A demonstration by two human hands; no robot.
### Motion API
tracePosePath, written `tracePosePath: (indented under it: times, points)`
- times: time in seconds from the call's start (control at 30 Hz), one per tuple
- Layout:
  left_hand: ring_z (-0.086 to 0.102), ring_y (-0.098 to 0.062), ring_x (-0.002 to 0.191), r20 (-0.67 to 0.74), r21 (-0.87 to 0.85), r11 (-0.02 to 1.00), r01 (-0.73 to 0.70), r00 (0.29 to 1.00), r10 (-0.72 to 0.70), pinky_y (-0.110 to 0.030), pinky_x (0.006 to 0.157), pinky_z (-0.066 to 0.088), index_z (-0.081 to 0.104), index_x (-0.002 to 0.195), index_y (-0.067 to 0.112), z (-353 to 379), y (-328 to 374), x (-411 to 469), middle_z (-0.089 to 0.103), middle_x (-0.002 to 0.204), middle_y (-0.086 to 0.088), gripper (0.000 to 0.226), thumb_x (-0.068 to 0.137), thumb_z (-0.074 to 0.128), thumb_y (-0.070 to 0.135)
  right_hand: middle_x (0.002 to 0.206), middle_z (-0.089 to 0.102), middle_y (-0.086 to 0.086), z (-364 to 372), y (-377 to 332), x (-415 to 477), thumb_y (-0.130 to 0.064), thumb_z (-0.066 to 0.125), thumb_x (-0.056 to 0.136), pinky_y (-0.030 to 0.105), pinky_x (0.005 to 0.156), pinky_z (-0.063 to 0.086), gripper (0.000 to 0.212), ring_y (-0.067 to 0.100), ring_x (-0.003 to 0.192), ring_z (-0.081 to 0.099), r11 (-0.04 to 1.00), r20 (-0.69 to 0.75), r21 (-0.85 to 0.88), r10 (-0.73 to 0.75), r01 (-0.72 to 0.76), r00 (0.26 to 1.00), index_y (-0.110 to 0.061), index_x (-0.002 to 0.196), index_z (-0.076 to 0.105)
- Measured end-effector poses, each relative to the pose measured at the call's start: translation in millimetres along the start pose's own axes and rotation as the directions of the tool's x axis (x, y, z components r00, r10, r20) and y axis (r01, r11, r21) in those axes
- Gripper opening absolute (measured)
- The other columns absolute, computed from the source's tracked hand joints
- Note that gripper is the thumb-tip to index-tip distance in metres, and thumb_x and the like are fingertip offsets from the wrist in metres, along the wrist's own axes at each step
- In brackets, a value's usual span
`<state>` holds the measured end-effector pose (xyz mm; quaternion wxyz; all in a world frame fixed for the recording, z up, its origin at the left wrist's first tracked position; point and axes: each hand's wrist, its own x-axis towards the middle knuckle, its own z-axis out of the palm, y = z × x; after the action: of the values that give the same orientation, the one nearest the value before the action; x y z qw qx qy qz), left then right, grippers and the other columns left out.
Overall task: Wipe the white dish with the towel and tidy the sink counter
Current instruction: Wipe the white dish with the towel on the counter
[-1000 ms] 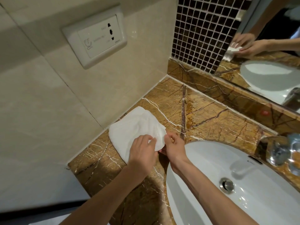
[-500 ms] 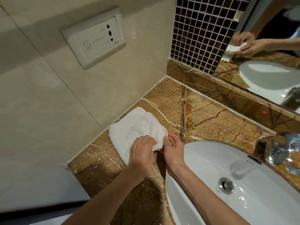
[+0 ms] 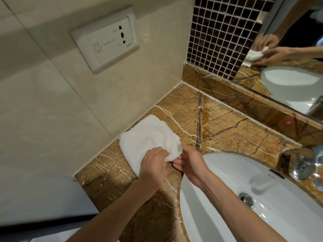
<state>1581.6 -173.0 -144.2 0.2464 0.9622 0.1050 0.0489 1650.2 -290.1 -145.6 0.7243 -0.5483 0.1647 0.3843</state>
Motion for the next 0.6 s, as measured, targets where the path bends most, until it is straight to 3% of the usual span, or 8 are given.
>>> tracePosePath:
  times: [0.1, 0.17, 0.23, 0.37, 0.5, 0.6]
  points:
    - [0.060, -0.033, 0.071, -0.026, -0.055, 0.996, -0.072, 0.997, 0.070, -0.033, 0.067, 0.047, 0.065, 0.081, 0.001, -4, -6, -1, 0.065, 0.076, -0.013, 0.032, 0.059, 0.057, -0.020, 0.087, 0.072, 0.009, -2, 0, 2, -0.026, 0.051, 0.098, 0.031, 0.071, 0.051, 0.017, 0.021, 0.073, 0.067, 0.997, 0.016, -0.077, 0.031, -0.030, 0.999, -0.013, 0.105, 0.059]
    - [0.059, -0.032, 0.064, -0.056, -0.056, 0.990, -0.127, 0.991, 0.124, -0.028, 0.064, 0.042, 0.064, 0.077, 0.001, -3, -8, -3, 0.063, 0.071, -0.013, 0.031, 0.055, 0.055, -0.019, 0.083, 0.071, 0.010, -2, 4, 2, -0.022, 0.053, 0.098, 0.030, 0.068, 0.052, 0.013, 0.019, 0.065, 0.063, 0.997, -0.025, -0.078, 0.003, -0.004, 1.000, -0.011, 0.103, 0.060]
    - [0.062, -0.033, 0.075, -0.018, -0.014, 0.991, -0.130, 0.991, 0.130, -0.029, 0.073, 0.041, 0.067, 0.088, 0.002, 0, -9, -2, 0.066, 0.082, -0.013, 0.032, 0.062, 0.060, -0.015, 0.084, 0.069, 0.012, -1, 7, 1, -0.021, 0.054, 0.098, 0.030, 0.068, 0.052, 0.017, 0.018, 0.064, 0.059, 0.998, -0.038, -0.043, -0.037, 0.035, 0.999, -0.008, 0.107, 0.062]
    - [0.055, -0.025, 0.101, 0.040, 0.107, 0.980, -0.170, 0.985, 0.166, -0.032, 0.090, 0.038, 0.060, 0.116, 0.009, 9, -6, 1, 0.061, 0.109, -0.007, 0.032, 0.085, 0.060, 0.017, 0.079, 0.063, 0.007, 1, 13, -3, -0.013, 0.059, 0.096, 0.031, 0.066, 0.050, 0.016, 0.014, 0.057, 0.056, 0.996, -0.033, -0.002, -0.089, 0.089, 0.995, -0.007, 0.111, 0.059]
    - [0.052, -0.023, 0.098, 0.045, 0.125, 0.982, -0.144, 0.989, 0.139, -0.029, 0.087, 0.034, 0.060, 0.113, 0.014, 8, -1, 5, 0.060, 0.105, -0.005, 0.024, 0.092, 0.051, 0.022, 0.072, 0.062, 0.007, 3, 14, -4, -0.012, 0.060, 0.095, 0.031, 0.066, 0.051, 0.031, 0.020, 0.061, 0.056, 0.995, -0.101, 0.046, -0.082, 0.086, 0.992, -0.004, 0.123, 0.051]
    - [0.052, -0.023, 0.096, 0.010, 0.126, 0.986, -0.106, 0.994, 0.105, -0.028, 0.084, 0.034, 0.061, 0.104, 0.013, 6, -1, 7, 0.061, 0.101, -0.005, 0.017, 0.090, 0.057, 0.022, 0.088, 0.064, 0.017, 5, 14, -3, -0.013, 0.060, 0.095, 0.029, 0.064, 0.051, 0.039, 0.019, 0.061, 0.055, 0.994, -0.132, 0.058, -0.087, 0.096, 0.987, -0.001, 0.130, 0.049]
